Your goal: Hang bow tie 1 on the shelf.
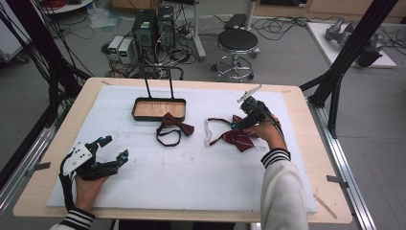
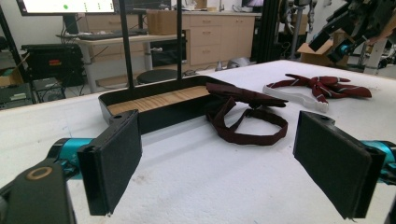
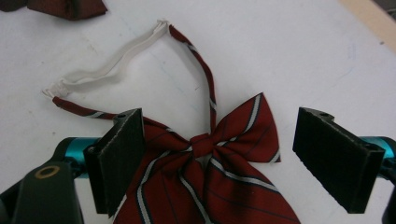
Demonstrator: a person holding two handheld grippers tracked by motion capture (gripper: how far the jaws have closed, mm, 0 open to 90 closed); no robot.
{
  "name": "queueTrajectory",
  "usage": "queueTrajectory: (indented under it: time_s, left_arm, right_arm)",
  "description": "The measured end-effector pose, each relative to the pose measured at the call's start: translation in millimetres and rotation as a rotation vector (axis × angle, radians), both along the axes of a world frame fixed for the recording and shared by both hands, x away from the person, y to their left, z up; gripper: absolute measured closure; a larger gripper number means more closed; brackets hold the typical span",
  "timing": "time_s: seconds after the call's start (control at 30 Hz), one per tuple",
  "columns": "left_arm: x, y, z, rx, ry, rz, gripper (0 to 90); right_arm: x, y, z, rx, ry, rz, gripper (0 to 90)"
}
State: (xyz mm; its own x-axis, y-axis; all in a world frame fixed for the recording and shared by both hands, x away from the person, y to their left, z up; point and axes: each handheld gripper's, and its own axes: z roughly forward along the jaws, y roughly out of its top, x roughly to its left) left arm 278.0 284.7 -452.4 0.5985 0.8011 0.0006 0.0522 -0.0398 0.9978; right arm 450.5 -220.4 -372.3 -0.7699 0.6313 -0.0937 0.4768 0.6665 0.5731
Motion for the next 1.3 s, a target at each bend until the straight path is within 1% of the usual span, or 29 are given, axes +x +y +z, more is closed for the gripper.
queueTrajectory:
  time_s: [0.03,0.07,0.1,0.2,0.37,0.4,0.47,0.53,0.6,0.67,0.7,0.73,0.8,0.83,0.9,0.93,1.0,1.03,1.07,1.2,1.3]
  left_arm:
    - [0.0,0.0,0.0,0.000,0.000,0.000,15.9]
    - [0.0,0.0,0.0,0.000,0.000,0.000,15.9]
    - [0.0,0.0,0.0,0.000,0.000,0.000,15.9]
    - [0.0,0.0,0.0,0.001,0.000,-0.001,15.9]
    - [0.0,0.0,0.1,0.001,0.000,-0.001,15.9]
    - [0.0,0.0,0.1,0.001,0.000,-0.001,15.9]
    - [0.0,-0.1,0.0,0.001,-0.001,0.000,15.9]
    - [0.0,-0.1,0.0,0.001,-0.001,-0.001,16.0]
    - [0.0,0.0,0.0,0.001,-0.001,-0.001,16.0]
    - [0.0,0.0,0.0,0.001,0.000,-0.001,16.0]
    - [0.0,-0.1,0.0,0.000,-0.001,-0.001,16.0]
    - [0.0,-0.1,0.0,0.000,-0.001,-0.001,16.0]
    - [0.0,0.0,0.0,0.001,0.000,-0.001,16.0]
    - [0.0,0.0,0.0,0.001,0.000,-0.001,16.0]
    - [0.1,0.1,0.0,0.000,0.000,-0.001,16.1]
    - [0.1,0.1,0.0,0.000,0.000,-0.001,16.1]
    - [0.0,0.1,0.0,0.001,0.000,-0.001,16.1]
    - [0.1,0.0,0.0,0.000,0.000,-0.001,16.1]
    - [0.1,0.1,0.0,0.001,0.000,-0.001,16.1]
    - [0.1,0.0,0.0,0.001,0.000,-0.001,16.1]
    - [0.0,0.0,0.0,0.001,0.000,-0.001,16.1]
  right_arm:
    - [0.8,0.8,-2.0,-0.003,0.014,0.000,16.2]
    - [0.8,0.8,-2.0,-0.003,0.014,0.000,16.2]
    - [2.7,2.0,-6.5,-0.023,0.031,0.013,16.4]
    - [5.1,3.6,-12.3,-0.046,0.061,0.012,16.8]
    - [7.7,7.4,-19.3,-0.084,0.086,0.024,16.9]
    - [8.2,7.4,-20.5,-0.088,0.088,0.030,17.1]
    - [9.1,8.3,-23.2,-0.089,0.107,0.034,19.4]
    - [9.4,9.3,-25.7,-0.099,0.126,0.037,19.5]
    - [10.4,9.8,-27.7,-0.115,0.126,0.050,19.6]
    - [10.9,10.1,-28.7,-0.120,0.124,0.052,19.6]
    - [11.4,10.8,-29.6,-0.135,0.126,0.058,22.3]
    - [11.4,10.8,-29.6,-0.135,0.126,0.058,22.3]
    - [11.3,12.3,-29.9,-0.131,0.128,0.076,26.9]
    - [11.3,12.3,-29.9,-0.131,0.128,0.076,26.9]
    - [10.9,13.4,-31.3,-0.145,0.131,0.101,31.3]
    - [10.7,13.7,-31.7,-0.155,0.135,0.103,33.6]
    - [10.8,13.9,-32.5,-0.158,0.137,0.113,34.0]
    - [11.1,14.6,-33.4,-0.173,0.133,0.114,35.5]
    - [11.3,14.7,-33.7,-0.165,0.140,0.114,36.3]
    - [13.1,14.9,-35.6,-0.164,0.139,0.112,38.0]
    - [14.2,15.0,-37.2,-0.161,0.150,0.111,39.3]
